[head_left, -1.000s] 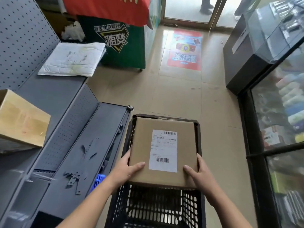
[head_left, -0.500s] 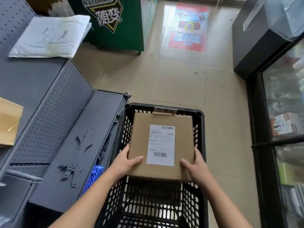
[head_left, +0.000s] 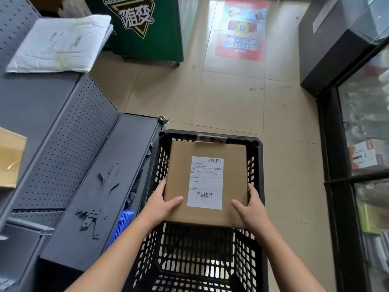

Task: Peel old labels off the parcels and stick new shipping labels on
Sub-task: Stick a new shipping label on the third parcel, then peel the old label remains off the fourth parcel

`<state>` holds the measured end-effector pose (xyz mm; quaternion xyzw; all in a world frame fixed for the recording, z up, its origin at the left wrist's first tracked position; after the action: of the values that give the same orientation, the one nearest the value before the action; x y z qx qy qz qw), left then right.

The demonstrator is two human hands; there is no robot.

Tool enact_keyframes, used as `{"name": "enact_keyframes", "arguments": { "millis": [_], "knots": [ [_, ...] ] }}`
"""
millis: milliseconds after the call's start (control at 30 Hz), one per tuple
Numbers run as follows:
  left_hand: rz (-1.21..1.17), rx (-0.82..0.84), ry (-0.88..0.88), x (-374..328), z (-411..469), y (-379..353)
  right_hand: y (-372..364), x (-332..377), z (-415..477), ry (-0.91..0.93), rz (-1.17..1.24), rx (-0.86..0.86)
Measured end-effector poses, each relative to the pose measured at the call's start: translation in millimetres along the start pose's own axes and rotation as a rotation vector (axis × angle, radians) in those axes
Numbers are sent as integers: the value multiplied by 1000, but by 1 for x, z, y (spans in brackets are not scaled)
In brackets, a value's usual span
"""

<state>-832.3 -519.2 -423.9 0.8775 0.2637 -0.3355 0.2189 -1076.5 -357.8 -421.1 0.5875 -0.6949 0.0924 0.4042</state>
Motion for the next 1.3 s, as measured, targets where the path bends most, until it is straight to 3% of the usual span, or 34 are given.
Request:
{"name": "enact_keyframes", "arguments": {
  "millis": [300,567,867,1300],
  "knots": [
    [366,-153,-168,-88,-48,34,31,88,-40,210,-264,-87],
    [690,-329,-293,-179,-146,88,41,202,-126,474,-458,-145],
    [687,-561,-351,-218,-295,163,15,317,-261,737,-600,-211],
    [535,-1126,-231,-139,-558,245,-129,418,-418,1229,-723,50]
  ]
}}
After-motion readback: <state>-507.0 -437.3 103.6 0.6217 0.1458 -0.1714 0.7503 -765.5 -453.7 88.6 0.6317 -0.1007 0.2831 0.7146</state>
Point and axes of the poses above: each hand's wrist, its own z-axis towards the middle knuckle, its own y-axis out of the back of the hand, x = y × z, the point moved 9 cm from there along z, towards the middle knuckle, and after that the axes turned 6 degrees about x, right-handed, at the moved point
